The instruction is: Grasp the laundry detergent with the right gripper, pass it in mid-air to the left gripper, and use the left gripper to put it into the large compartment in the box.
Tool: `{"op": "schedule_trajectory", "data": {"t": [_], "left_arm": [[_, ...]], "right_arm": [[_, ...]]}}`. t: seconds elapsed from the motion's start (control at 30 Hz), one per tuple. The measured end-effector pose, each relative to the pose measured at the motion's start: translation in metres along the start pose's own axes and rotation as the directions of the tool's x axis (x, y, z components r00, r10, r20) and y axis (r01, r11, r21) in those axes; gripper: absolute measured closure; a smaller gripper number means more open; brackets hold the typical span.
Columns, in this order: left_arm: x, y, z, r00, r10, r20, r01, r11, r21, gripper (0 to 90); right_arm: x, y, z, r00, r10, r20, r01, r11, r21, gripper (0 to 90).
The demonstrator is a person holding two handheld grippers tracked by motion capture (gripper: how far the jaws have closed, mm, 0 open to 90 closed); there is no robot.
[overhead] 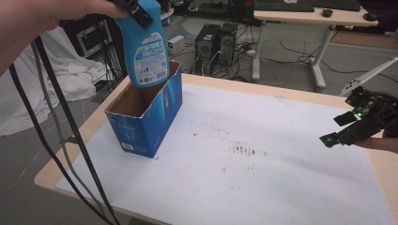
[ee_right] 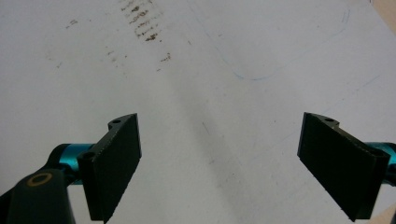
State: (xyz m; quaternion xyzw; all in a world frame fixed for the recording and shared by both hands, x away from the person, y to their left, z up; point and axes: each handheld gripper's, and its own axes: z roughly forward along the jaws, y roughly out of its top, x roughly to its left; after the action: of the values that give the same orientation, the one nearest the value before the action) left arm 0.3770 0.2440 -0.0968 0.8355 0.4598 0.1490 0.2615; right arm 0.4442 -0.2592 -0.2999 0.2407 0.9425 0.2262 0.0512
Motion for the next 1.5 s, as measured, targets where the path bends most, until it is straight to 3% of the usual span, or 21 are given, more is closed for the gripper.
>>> {"op": "schedule_trajectory", "data": {"t": [0.03,0.1,0.53,1.0,1.23,1.5], "left_arm": [[0.007,-0.005,0.000,0.9996,-0.025,-0.011,0.025,0.9997,0.000,37.9],[0.010,-0.007,0.001,0.9991,-0.037,-0.022,0.037,0.9993,0.005,37.9],[0.020,-0.019,0.013,0.9961,-0.070,-0.054,0.071,0.9973,0.020,37.9],[0.028,-0.053,0.056,0.9920,-0.116,-0.051,0.119,0.9900,0.075,37.9],[0.029,-0.069,0.080,0.9935,-0.104,-0.045,0.109,0.9875,0.114,37.9],[0.026,-0.083,0.107,0.9977,-0.064,-0.025,0.067,0.9841,0.165,37.9]], "right_arm": [[0.000,-0.001,0.000,1.0000,0.007,0.002,-0.007,1.0000,-0.001,13.0],[-0.001,-0.001,-0.001,1.0000,0.002,0.000,-0.002,1.0000,0.001,13.0],[-0.004,-0.006,-0.004,0.9999,0.012,0.011,-0.012,0.9999,0.002,13.1],[-0.002,-0.009,-0.004,0.9999,0.010,0.008,-0.010,0.9999,0.012,13.0],[-0.001,-0.011,-0.004,1.0000,0.005,0.007,-0.006,0.9998,0.019,13.0],[0.000,-0.014,-0.003,0.9999,0.010,0.003,-0.010,0.9996,0.025,13.1]]}}
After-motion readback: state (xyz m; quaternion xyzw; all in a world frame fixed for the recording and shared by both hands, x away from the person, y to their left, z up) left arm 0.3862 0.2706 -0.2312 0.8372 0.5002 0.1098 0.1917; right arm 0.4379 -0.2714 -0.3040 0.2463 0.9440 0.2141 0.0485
